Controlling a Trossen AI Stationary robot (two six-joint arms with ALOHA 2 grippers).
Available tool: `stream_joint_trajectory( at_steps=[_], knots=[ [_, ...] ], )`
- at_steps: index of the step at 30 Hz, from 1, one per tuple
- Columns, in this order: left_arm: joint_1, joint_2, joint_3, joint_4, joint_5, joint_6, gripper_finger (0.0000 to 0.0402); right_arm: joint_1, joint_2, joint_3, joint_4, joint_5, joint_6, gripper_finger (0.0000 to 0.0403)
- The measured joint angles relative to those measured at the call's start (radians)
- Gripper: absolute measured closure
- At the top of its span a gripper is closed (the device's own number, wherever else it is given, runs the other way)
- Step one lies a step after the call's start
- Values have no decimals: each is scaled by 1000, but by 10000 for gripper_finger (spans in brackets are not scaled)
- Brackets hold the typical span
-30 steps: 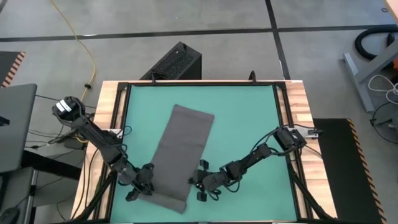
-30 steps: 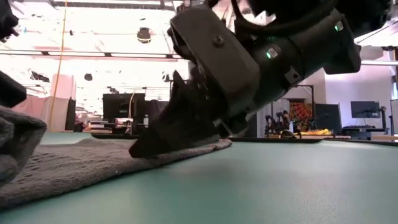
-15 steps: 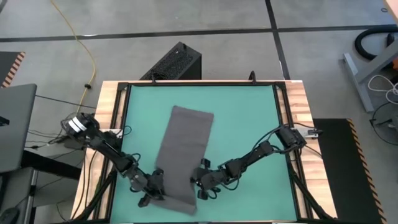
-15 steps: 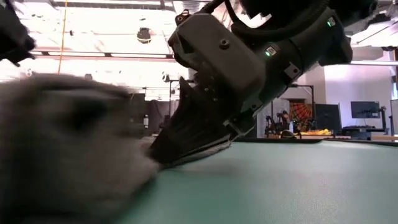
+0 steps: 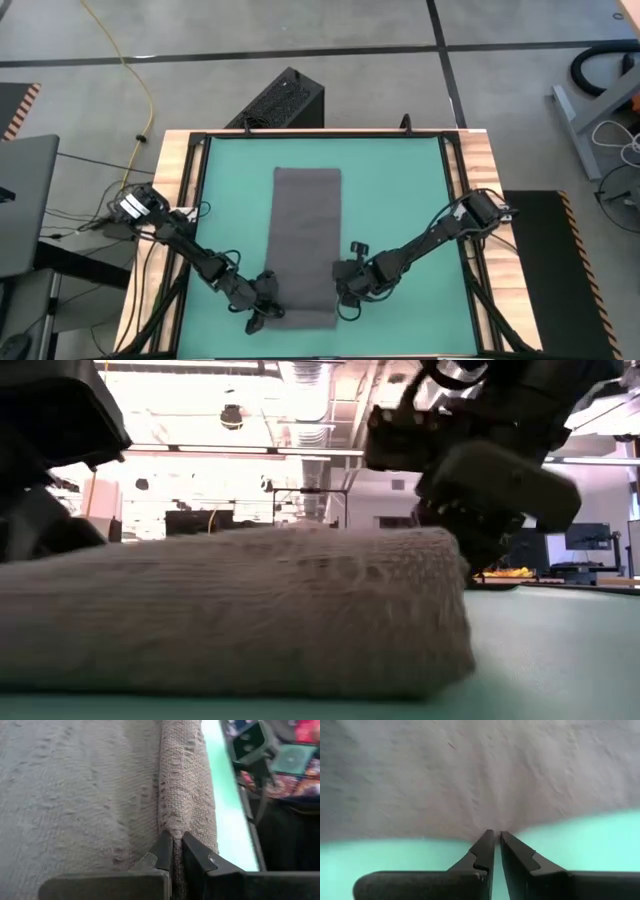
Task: Roll towel
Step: Roll the gray towel
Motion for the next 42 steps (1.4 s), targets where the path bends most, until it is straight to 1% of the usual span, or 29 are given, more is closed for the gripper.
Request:
stream_joint_trajectory(
  at_steps=[2,5,8,12,15,18,20,22,24,26,29,31,35,39,42],
  knots=[
    [16,1,15,-4,-8,-1,396,-6,-9,-3,-21,26,-9,345],
    [45,1,26,-5,3,5,396,-16,-34,-4,-28,31,-36,344],
    [68,-1,26,-43,10,1,397,-18,-98,-4,-30,31,-49,344],
    [77,-1,28,-95,10,-19,397,35,-188,-2,13,42,-62,344],
    [77,-2,27,-93,13,-22,397,103,-201,-1,95,42,-92,336],
    [85,-2,27,-88,15,-23,397,181,-148,0,205,79,-137,315],
    [92,-2,27,-86,22,-24,397,227,-89,0,304,107,-190,293],
    [100,-3,27,-86,37,-24,397,258,-36,2,386,160,-234,266],
    [106,-3,27,-87,48,-24,397,281,3,27,409,231,-245,234],
    [111,-3,26,-86,63,-23,397,293,31,50,405,279,-242,201],
    [111,-3,26,-86,67,-22,397,297,64,69,412,293,-239,155],
    [111,-3,26,-86,68,-22,397,296,83,80,412,293,-222,134],
    [111,-2,26,-86,69,-23,397,285,122,83,407,298,-213,117],
    [112,-2,26,-86,75,-23,397,277,146,83,409,304,-176,118],
    [112,-4,25,-79,75,-15,397,273,162,83,415,330,-144,123]
  ],
)
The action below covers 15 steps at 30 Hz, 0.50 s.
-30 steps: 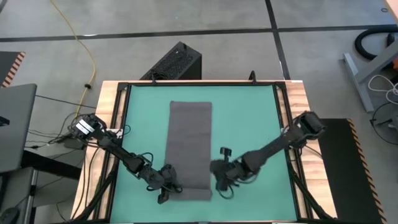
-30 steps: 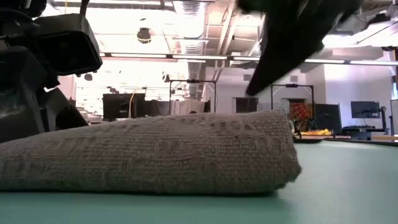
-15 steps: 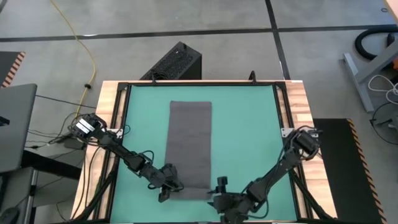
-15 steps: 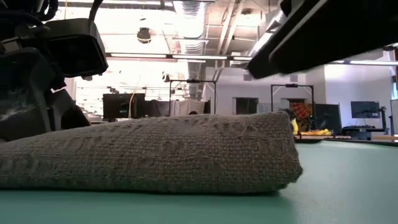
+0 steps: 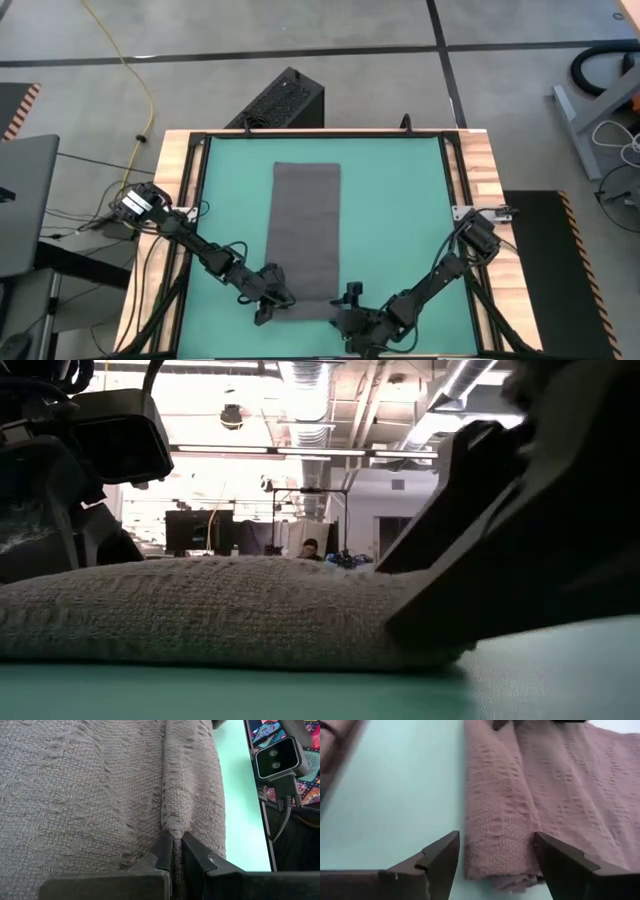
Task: Roll towel
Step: Roll the gray towel
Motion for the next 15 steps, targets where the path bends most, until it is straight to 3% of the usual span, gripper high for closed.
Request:
stream_joint_trajectory(
  at_steps=[5,13,15],
  knots=[
    [1,-43,-4,27,7,48,381,0,33,0,29,31,26,168],
    [-3,-226,-4,-53,7,188,369,3,57,2,28,48,75,354],
    [-14,-275,-4,-84,22,237,369,5,50,0,18,50,53,361]
  ],
)
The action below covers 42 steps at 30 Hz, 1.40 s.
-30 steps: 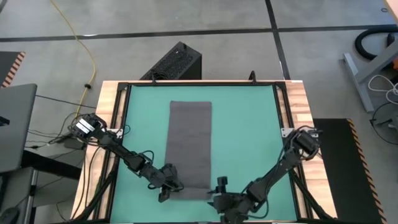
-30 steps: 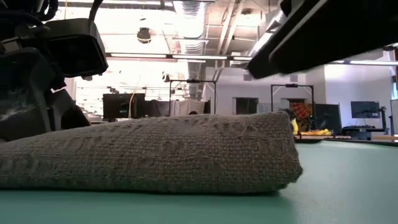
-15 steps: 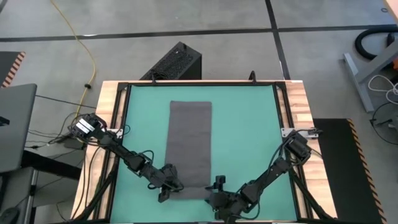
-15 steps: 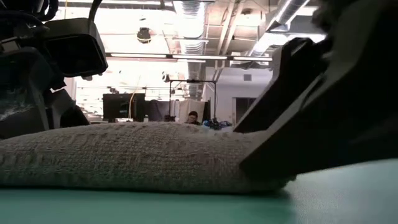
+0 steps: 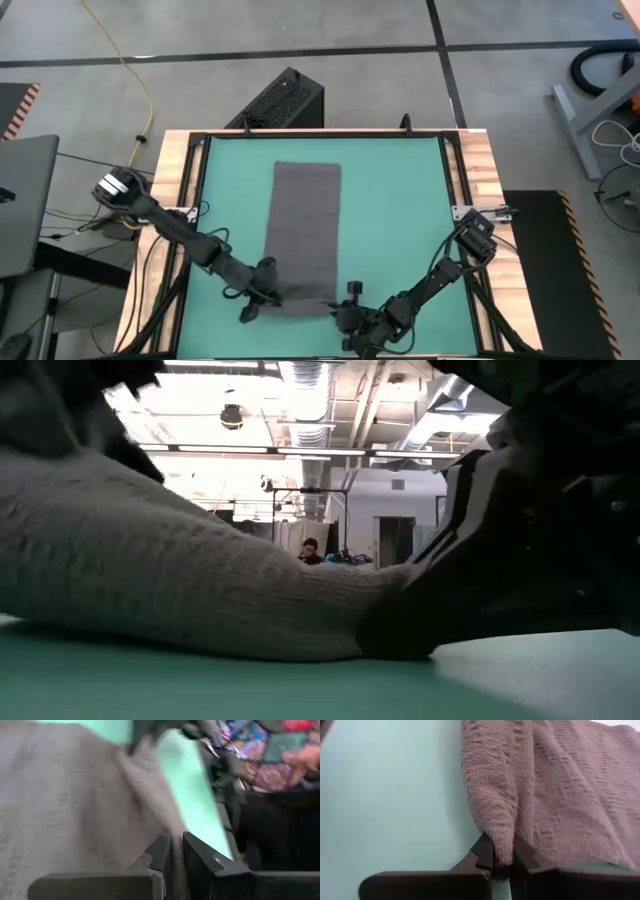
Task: Roll towel
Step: Roll the gray towel
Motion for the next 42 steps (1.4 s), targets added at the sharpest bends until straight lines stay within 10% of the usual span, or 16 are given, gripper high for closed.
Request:
stream_joint_trajectory(
  at_steps=[14,28,35,42],
  knots=[
    [-165,-27,1,-128,-19,147,358,-5,-3,-1,-4,-5,-22,352],
    [-203,27,3,-61,-59,265,186,-19,-6,-1,13,-53,-25,350],
    [-249,22,4,-67,-328,405,176,-19,-6,-1,13,-53,3,349],
    [-285,29,20,-203,-373,335,182,-17,-6,-1,13,-54,12,349]
  ],
)
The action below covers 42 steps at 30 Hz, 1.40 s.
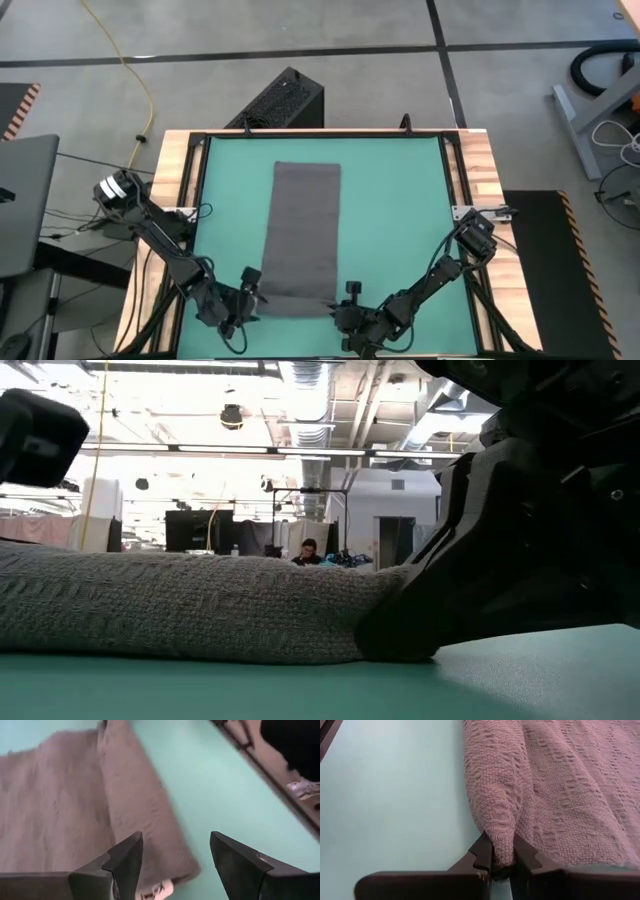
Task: Roll towel
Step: Roll the gray towel
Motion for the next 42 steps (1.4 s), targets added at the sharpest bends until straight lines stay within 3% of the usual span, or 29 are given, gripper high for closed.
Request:
stream_joint_trajectory(
  at_steps=[9,14,18,25,31,35,42],
  knots=[
    [-4,132,0,16,-10,-80,182,-2,0,0,1,-3,18,349],
    [-6,164,2,12,-69,-141,185,-3,1,14,-1,-29,26,349],
    [-5,164,2,6,-80,-206,221,-3,3,39,-2,-89,26,349],
    [-5,126,1,15,77,-259,368,-41,-3,55,6,-220,114,349],
    [11,19,-7,12,257,-377,369,-101,-10,56,70,-423,269,349],
    [33,15,-33,12,329,-495,369,-129,-9,55,177,-596,382,349],
    [61,27,-88,64,387,-591,361,-162,-9,55,186,-674,633,349]
  ],
)
